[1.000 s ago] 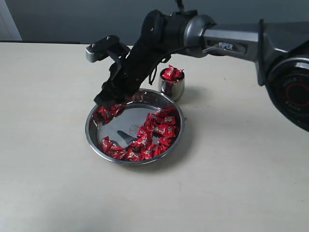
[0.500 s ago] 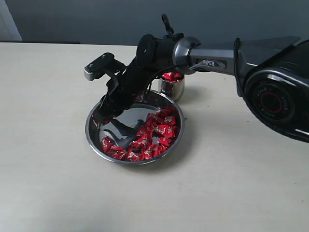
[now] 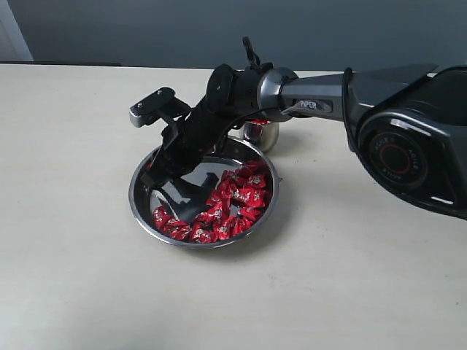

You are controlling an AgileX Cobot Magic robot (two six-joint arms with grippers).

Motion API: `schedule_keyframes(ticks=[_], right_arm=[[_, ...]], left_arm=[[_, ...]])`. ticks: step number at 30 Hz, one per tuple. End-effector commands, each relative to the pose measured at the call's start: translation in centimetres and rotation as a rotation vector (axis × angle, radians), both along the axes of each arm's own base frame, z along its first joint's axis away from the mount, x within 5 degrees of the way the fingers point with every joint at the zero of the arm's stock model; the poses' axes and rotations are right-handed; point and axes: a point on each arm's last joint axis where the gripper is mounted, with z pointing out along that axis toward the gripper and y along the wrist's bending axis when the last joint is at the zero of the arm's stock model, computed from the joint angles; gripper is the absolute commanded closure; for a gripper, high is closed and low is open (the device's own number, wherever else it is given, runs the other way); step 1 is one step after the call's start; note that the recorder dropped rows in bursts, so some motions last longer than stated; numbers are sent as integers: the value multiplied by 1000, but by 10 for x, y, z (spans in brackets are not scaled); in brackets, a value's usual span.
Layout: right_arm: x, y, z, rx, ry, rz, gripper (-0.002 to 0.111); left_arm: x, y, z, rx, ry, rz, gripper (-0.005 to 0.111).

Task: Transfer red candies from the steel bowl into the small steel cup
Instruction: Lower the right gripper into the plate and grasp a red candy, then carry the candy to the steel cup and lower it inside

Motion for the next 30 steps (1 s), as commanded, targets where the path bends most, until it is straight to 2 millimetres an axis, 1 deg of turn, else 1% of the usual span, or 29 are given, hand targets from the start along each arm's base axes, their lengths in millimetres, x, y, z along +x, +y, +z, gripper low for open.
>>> schedule_keyframes(ticks=[1,4,5,6,9,11,15,17,19,22,25,26,27,28,30], right_arm=[[0,1,2,1,-10,10,80],[-2,1,7,1,1,22,100],[-3,0,10,1,5,28,105],[-3,0,11,-4,6,32,108],[-5,-2,21,-24,-11,64,109],[-6,-4,33,-36,-30,86,109],[-6,-11,64,-33,-89,98,109],[-2,-18,83,-20,-116,70,109],[6,-32,99,-25,-147,12,109],[21,-58,113,-62,-175,-89,109],[36,-88,118,-94,-156,-206,109],[45,-107,119,-95,-125,-268,109],[48,-114,118,-94,-108,-290,109],[53,-127,118,-100,-89,-319,109],[56,-135,117,-102,-82,-335,109]], left_arm=[[0,0,1,-2,-10,-7,106],[0,0,1,-2,-10,-7,106],[0,0,1,-2,-10,-7,106],[0,0,1,-2,-10,-7,106],[0,0,1,-2,-10,-7,106],[0,0,1,-2,-10,-7,106],[0,0,1,-2,-10,-7,106],[0,0,1,-2,-10,-7,106],[0,0,1,-2,-10,-7,106],[0,0,1,-2,-10,-7,106],[0,0,1,-2,-10,-7,106],[0,0,1,-2,-10,-7,106],[0,0,1,-2,-10,-7,106],[0,0,1,-2,-10,-7,106],[0,0,1,-2,-10,-7,106]])
